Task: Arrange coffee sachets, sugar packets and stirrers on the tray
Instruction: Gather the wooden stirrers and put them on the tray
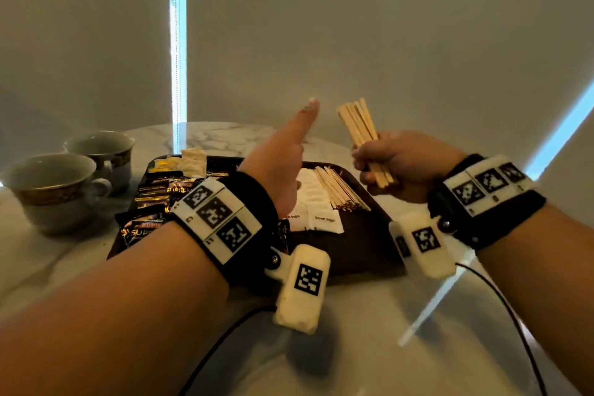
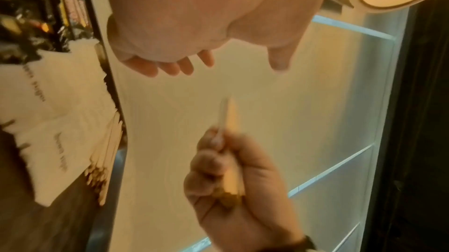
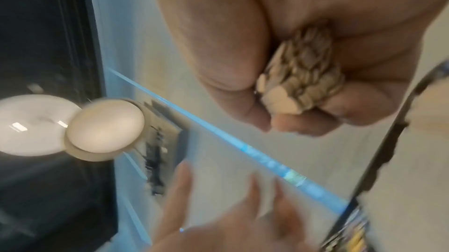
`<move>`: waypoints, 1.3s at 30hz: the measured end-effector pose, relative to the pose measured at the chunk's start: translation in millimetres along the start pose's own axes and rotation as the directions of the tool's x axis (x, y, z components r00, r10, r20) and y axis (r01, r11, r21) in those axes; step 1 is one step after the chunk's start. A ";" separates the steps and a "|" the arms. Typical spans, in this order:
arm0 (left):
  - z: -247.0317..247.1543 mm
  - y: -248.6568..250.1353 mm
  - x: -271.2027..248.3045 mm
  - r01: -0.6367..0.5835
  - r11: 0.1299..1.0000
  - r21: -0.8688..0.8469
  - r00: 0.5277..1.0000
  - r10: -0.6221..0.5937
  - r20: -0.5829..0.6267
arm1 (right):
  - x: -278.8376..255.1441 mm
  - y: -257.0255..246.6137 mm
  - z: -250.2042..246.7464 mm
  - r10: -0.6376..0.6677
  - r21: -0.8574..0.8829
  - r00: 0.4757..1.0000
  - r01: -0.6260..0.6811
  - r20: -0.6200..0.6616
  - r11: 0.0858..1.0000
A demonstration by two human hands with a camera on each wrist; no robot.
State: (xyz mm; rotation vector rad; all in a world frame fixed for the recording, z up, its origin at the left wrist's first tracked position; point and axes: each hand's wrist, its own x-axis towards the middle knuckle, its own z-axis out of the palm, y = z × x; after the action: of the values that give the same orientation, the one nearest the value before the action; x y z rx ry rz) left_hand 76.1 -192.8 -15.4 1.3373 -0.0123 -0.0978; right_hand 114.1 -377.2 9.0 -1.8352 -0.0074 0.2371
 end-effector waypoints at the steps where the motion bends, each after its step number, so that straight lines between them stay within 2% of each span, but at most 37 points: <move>1: -2.7 3.3 0.5 0.006 0.997 -0.075 0.999 -0.009 -0.037 | 13.2 0.1 -10.1 0.043 -0.051 0.995 -0.048 -0.095 0.998; 3: -8.5 7.2 3.4 -0.003 0.984 -0.180 0.996 -0.013 -0.088 | 36.2 2.7 -22.2 0.092 -0.195 0.971 -0.137 -0.221 0.971; 6: -17.7 7.5 9.4 -0.006 0.976 -0.218 0.994 -0.018 -0.107 | 62.5 10.5 -26.2 0.132 -0.445 0.943 -0.264 -0.306 0.856; 9: -26.2 5.6 18.1 -0.011 0.971 -0.240 0.989 -0.024 -0.143 | 80.6 14.6 -20.7 0.103 -0.671 0.943 -0.299 -0.316 0.678; 11: -30.0 4.3 22.4 -0.016 0.967 -0.254 0.986 -0.027 -0.163 | 88.2 16.5 -12.1 0.097 -0.794 0.943 -0.320 -0.317 0.517; 13: -32.8 3.6 26.6 -0.017 0.965 -0.263 0.985 -0.029 -0.167 | 95.0 19.0 -3.3 0.106 -0.848 0.940 -0.339 -0.325 0.407; 18: -36.9 4.7 30.2 -0.016 0.962 -0.271 0.988 -0.027 -0.151 | 112.9 22.3 10.9 0.111 -0.888 0.939 -0.343 -0.325 0.305; 23: -38.3 5.1 29.6 -0.009 0.960 -0.281 0.990 -0.032 -0.140 | 118.0 24.7 15.1 0.129 -0.889 0.936 -0.352 -0.328 0.293; 37: -36.5 5.1 25.9 -0.003 0.957 -0.289 0.992 -0.033 -0.119 | 116.5 26.2 0.4 0.165 -0.844 0.934 -0.358 -0.318 0.400; 39: -35.9 5.0 25.4 -0.001 0.957 -0.289 0.992 -0.034 -0.118 | 118.7 29.4 1.7 0.156 -0.851 0.937 -0.348 -0.312 0.393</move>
State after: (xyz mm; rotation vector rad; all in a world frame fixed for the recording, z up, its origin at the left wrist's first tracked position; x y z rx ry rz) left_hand 104.1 -158.8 -20.0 1.0490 0.1130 -0.0298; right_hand 226.6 -368.5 -38.3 -2.9752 0.3569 0.3096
